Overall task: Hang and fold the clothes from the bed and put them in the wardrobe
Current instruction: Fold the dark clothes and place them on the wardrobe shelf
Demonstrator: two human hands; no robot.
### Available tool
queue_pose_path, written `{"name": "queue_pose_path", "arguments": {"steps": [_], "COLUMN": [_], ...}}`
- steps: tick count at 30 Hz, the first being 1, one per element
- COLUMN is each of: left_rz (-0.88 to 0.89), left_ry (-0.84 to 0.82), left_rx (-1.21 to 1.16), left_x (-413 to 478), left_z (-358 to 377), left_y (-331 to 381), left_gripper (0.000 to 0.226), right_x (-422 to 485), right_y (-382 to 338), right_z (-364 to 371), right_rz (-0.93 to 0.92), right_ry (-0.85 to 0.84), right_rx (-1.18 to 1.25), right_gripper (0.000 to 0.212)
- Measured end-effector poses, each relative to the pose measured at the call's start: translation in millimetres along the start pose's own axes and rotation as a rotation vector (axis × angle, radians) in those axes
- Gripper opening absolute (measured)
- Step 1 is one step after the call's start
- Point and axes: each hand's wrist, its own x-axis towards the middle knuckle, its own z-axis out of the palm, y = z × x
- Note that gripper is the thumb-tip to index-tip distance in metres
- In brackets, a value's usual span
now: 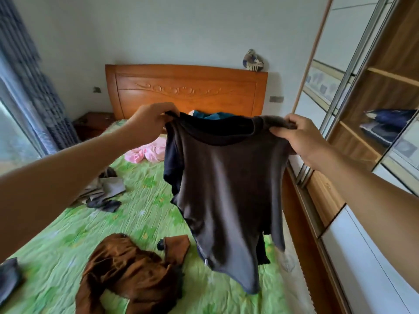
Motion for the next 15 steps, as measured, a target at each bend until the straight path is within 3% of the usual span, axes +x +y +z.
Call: {"name": "queue_pose_path", "arguments": {"steps": [2, 6, 9, 12, 15], "left_rz": [-0.113, -0.201, -0.229, -0.041, 0.206], "left_ry": [0.011, -0.052, 0.002, -0.048, -0.233], "left_rx": [-0.195, -0.303, -0.209, 0.006, 0.413], "left_x": [1, 7, 17, 18, 18], "left_z": [4, 6, 12, 16, 3], "left_y": [11, 22, 26, 26, 12], "left_gripper": [0.036, 0.037, 0.033, 0.004, 0.055], "right_x": [2, 6, 13, 16, 20], "right_y": [0, -2, 0, 1, 2], "right_z": [-3, -14, -19, -22, -33], "right_rz": [-0.074, -0.120, -0.122, -0.108, -0.181], "right_ry": [-0.054, -0.070, 0.020, 0.046, 0.036], "right_rx": [-0.115, -0.310, -0.313, -0.316, -0.433], "right_gripper": [0.021, 0.018, 0.028, 0.030, 0.038]}}
